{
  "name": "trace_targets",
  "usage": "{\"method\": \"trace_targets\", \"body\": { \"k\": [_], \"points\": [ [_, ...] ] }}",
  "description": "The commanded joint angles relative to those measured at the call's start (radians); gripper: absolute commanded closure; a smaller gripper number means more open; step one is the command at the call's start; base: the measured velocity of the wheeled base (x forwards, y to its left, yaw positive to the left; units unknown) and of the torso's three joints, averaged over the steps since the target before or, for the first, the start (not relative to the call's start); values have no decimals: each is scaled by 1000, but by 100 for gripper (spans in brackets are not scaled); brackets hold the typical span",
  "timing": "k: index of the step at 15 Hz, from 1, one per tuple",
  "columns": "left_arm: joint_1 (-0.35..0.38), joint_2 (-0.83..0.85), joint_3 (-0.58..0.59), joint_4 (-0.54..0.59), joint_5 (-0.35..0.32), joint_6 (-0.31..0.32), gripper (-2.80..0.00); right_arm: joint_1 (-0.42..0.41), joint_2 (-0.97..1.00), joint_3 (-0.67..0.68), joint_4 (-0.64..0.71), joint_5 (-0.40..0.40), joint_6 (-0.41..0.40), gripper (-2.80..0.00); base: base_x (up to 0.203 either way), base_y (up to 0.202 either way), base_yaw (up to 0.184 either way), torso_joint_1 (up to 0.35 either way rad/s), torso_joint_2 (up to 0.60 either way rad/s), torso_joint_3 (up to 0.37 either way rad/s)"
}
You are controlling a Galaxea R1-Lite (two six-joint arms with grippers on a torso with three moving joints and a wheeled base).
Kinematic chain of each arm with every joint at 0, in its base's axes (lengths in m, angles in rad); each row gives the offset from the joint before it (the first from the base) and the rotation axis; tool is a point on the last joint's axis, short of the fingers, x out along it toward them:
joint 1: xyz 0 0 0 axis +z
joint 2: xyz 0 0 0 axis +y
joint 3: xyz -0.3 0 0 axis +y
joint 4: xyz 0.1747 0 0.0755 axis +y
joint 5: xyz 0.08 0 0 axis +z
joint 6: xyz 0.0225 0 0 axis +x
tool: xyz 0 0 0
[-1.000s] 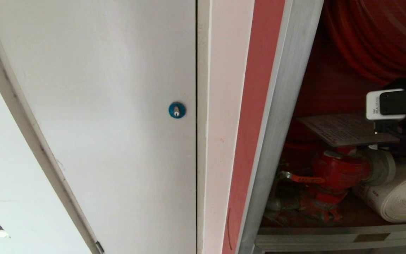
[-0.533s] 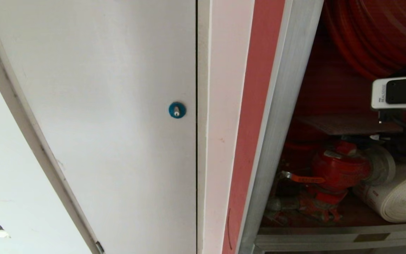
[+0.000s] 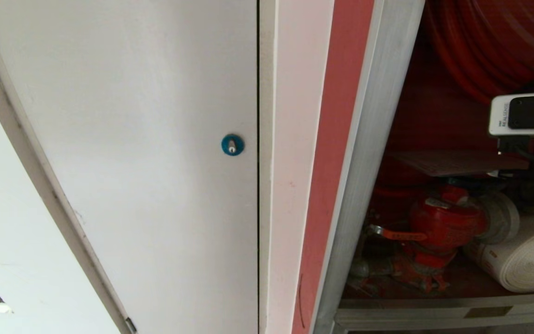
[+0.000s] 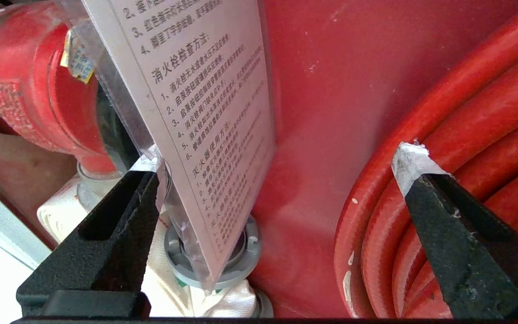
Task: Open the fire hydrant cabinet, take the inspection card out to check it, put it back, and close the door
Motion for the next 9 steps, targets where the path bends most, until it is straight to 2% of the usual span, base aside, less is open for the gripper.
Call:
{"method": "trace_targets", "body": {
  "k": [1,9],
  "points": [
    [0,0,7,-1,0,0,0,0,3,7,-9,0,-8,-280,0,0,0,0,0,0],
    [0,0,8,-1,0,0,0,1,2,102,-130,0,-8,-280,0,0,0,0,0,0]
  ]
}}
